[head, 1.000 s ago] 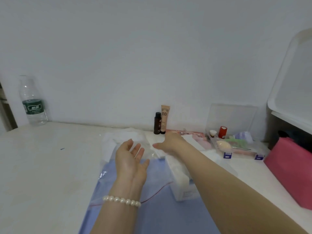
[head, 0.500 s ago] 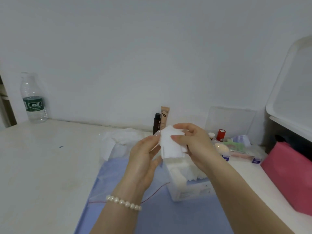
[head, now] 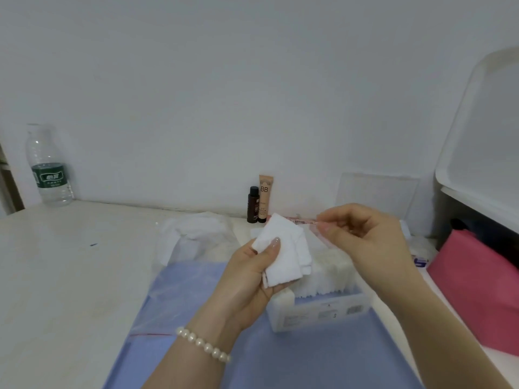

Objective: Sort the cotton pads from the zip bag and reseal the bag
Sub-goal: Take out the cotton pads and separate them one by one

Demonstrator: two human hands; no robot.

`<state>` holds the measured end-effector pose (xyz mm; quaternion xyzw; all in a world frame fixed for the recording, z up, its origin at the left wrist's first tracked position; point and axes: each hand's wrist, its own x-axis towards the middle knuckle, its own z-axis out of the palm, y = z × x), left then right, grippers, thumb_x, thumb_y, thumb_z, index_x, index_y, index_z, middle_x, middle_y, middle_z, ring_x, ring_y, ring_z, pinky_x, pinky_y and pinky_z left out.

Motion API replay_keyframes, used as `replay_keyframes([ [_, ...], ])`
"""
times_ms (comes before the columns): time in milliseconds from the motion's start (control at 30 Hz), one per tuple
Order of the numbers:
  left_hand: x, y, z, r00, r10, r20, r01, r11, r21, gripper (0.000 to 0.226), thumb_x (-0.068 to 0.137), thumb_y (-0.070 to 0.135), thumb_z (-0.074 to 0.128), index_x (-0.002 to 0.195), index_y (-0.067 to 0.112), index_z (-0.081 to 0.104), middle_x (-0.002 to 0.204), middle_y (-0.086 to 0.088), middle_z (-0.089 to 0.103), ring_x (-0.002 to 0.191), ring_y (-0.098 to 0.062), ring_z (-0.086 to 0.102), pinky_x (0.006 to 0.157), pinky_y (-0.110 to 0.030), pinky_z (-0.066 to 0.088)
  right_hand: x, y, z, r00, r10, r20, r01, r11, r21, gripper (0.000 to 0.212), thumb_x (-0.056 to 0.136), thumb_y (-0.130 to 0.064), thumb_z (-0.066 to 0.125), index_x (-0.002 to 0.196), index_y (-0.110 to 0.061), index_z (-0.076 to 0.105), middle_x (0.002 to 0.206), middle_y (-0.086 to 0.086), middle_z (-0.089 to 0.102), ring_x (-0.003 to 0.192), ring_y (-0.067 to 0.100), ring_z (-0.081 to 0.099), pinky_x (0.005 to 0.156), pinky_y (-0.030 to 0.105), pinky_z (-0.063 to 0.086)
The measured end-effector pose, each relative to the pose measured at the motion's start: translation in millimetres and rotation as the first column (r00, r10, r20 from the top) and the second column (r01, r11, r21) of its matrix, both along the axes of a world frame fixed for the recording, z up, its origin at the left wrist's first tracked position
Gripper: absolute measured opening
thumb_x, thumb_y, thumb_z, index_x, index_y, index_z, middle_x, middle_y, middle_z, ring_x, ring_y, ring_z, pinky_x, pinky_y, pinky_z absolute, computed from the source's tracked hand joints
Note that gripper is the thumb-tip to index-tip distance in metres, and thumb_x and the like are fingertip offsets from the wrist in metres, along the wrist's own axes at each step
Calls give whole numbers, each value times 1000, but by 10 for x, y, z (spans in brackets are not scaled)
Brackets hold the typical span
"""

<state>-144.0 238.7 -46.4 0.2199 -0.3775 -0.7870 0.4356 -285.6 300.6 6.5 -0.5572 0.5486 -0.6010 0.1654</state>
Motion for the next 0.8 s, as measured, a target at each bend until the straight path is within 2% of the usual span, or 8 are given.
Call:
replay_keyframes([
  [67, -26, 34, 14, 999, 16, -37, -16, 1000, 2, 25, 93, 14, 48, 112, 4, 60, 105, -18, 70, 89, -26, 70, 71, -38, 59, 78, 20, -6, 994, 105, -28, -101, 988, 118, 19, 70, -4, 76, 66, -21, 69, 60, -4, 63, 57, 4, 53, 59, 14, 47],
  [167, -85, 82, 5, 996, 41, -73, -40, 999, 9, 28, 98, 19, 41, 114, 4, 59, 100, -17, 72, 87, -25, 71, 70, -36, 60, 203, -57, -154, 987, -8, -160, 45, 972, 230, 19, 69, -14, 80, 77, -23, 66, 71, -8, 60, 58, 0, 51, 61, 14, 44],
  [300, -119, 131, 8, 980, 2, -199, 26, 990, 137, 41, 99, 32, 36, 115, 2, 59, 101, -18, 71, 84, -26, 72, 69, -37, 59, 302, -113, -275, 945, -141, -293, 211, 952, 222, 35, 71, -21, 79, 99, -24, 59, 82, -11, 53, 72, 2, 49, 68, 17, 44],
  [400, -112, 136, 14, 953, -26, -303, 94, 973, 213, 49, 97, 38, 36, 111, -1, 61, 103, -22, 70, 86, -29, 71, 70, -39, 58, 331, -99, -286, 954, -160, -252, 214, 956, 201, 30, 71, -15, 79, 91, -25, 60, 73, -11, 53, 66, 1, 49, 62, 16, 42],
  [567, -72, 42, -47, 943, -12, -333, 112, 953, 282, 48, 96, 31, 35, 123, -5, 54, 116, -27, 63, 109, -37, 61, 88, -48, 50, 312, -128, -308, 990, -101, -95, 120, 967, 226, 23, 68, -11, 80, 60, -22, 61, 57, -11, 57, 52, -2, 50, 55, 13, 43],
  [667, -61, 14, -61, 934, 10, -356, 107, 946, 307, 42, 98, 23, 33, 120, -5, 54, 115, -27, 64, 111, -38, 60, 84, -54, 48, 270, -149, -299, 982, -62, 180, 31, 985, 168, 18, 69, -4, 78, 65, -14, 64, 64, -4, 65, 61, 4, 59, 62, 17, 50],
  [733, -82, -4, -93, 939, 58, -339, 57, 945, 321, 36, 99, 21, 34, 118, -1, 56, 113, -22, 66, 110, -35, 61, 81, -52, 51, 232, -153, -283, 914, -109, 391, 77, 992, 97, 11, 74, -5, 75, 71, -12, 67, 70, 1, 68, 66, 9, 62, 64, 18, 52],
  [800, -117, -8, -135, 946, 91, -312, 7, 954, 301, 34, 100, 21, 35, 119, 3, 56, 113, -19, 67, 110, -34, 61, 82, -48, 53, 205, -142, -264, 844, -133, 519, 98, 991, 94, 4, 78, -10, 72, 80, -9, 69, 66, -4, 65, 59, 4, 57, 58, 14, 47],
])
